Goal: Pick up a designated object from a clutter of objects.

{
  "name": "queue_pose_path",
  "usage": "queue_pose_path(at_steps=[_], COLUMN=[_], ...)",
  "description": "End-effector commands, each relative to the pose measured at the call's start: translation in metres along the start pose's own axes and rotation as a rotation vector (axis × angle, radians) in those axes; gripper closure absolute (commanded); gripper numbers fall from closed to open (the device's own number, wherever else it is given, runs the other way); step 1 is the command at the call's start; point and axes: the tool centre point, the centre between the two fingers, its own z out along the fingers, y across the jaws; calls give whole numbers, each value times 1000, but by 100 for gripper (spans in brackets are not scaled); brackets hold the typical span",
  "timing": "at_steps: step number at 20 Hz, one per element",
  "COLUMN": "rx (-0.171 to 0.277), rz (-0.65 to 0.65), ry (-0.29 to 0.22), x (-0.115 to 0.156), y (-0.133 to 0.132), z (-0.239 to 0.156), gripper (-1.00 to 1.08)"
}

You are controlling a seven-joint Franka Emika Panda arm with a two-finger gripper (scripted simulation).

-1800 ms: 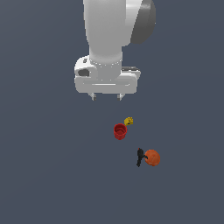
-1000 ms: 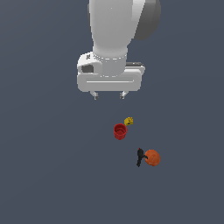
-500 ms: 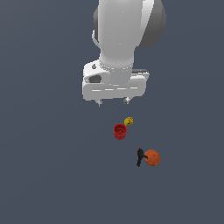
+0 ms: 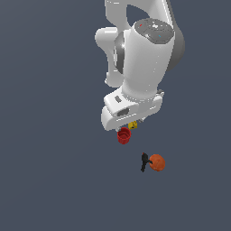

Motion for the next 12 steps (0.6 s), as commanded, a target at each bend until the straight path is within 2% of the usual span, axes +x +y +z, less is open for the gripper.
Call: queue_pose_path(at_steps=[1, 12], rx=[0, 19], rz=[-96, -496], ry=[0, 15], x=[20, 92], y=[-11, -67], z=[16, 96], gripper=[-92, -92])
